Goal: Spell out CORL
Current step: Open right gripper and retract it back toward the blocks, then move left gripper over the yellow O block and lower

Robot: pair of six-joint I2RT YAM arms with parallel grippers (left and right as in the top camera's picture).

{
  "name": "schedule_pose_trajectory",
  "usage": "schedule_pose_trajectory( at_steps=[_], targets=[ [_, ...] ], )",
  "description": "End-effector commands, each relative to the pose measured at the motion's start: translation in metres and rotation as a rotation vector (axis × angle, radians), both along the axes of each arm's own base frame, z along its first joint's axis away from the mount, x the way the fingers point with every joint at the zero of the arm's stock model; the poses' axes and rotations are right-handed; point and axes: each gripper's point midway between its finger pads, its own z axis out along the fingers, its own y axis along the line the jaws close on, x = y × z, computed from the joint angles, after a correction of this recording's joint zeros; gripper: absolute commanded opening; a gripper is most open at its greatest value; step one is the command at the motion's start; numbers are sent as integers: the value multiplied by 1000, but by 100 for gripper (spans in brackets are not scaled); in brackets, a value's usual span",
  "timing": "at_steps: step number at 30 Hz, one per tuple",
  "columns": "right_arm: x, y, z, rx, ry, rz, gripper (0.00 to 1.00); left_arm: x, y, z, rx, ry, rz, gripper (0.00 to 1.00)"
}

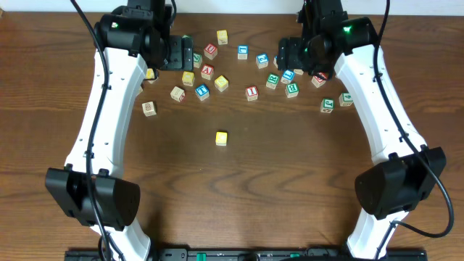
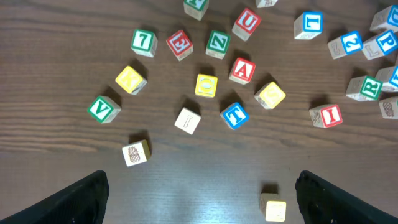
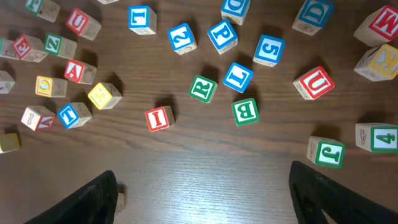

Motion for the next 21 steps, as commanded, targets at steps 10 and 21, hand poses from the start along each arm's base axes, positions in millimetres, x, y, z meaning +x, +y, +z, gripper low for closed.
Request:
schedule_pose_trajectory(
  at_steps=[10,21],
  targets=[
    [5,-12,1,11,-7,-73,84,20,-4,-11,-8,-20,3,95],
    [-1,-14,-2,2,22,-74,87,30,-6,-89,22,153,3,87]
  ],
)
